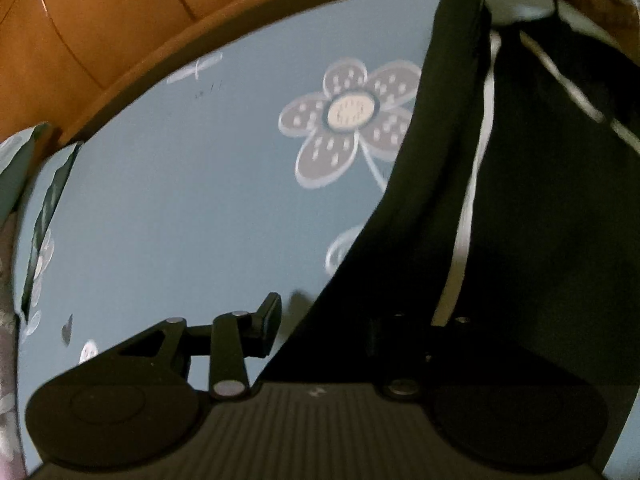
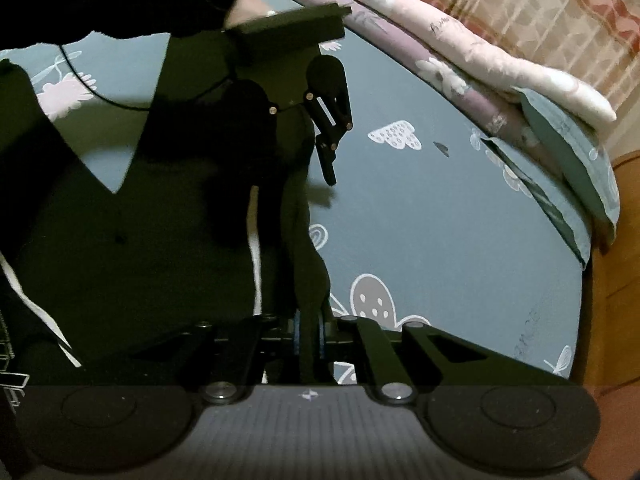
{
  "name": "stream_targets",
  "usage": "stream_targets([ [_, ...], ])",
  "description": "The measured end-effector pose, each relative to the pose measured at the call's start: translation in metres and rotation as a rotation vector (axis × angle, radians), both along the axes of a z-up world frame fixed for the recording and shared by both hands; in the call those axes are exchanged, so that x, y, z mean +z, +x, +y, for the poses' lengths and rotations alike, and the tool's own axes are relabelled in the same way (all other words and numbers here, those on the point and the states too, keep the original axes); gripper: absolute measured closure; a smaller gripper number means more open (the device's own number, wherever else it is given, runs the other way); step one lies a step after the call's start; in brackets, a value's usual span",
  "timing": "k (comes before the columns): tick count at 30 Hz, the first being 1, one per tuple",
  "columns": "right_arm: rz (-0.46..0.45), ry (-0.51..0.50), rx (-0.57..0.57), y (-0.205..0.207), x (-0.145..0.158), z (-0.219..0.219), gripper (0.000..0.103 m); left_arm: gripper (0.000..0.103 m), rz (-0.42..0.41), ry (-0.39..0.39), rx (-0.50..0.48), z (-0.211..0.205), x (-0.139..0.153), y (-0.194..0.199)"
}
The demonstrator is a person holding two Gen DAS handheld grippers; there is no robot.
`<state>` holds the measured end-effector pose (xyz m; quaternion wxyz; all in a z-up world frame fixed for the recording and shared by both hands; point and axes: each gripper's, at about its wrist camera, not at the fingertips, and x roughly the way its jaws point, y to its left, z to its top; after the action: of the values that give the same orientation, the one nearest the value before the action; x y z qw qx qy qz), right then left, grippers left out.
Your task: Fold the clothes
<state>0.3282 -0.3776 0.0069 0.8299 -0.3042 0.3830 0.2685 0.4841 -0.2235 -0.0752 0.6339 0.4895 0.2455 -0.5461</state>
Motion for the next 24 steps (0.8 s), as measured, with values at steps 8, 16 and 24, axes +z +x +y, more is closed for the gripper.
stream_targets([
  [8, -0.004, 0.003, -0.046, -0.013, 0.015, 0.003, 0.095, 0.092, -0.028, 0.069, 0.11, 0.028, -0.005, 0.011],
  [16, -0.012, -0.078, -0.089, -0.018, 0.008, 0.016, 0.096, 0.099, -0.049, -0.026, 0.166, 0.047, 0.023, -0.02],
  [24, -0.006, -0.137, -0.096, -0.027, -0.002, 0.025, 0.093, 0.1, -0.088, -0.057, 0.18, 0.059, 0.045, -0.06],
])
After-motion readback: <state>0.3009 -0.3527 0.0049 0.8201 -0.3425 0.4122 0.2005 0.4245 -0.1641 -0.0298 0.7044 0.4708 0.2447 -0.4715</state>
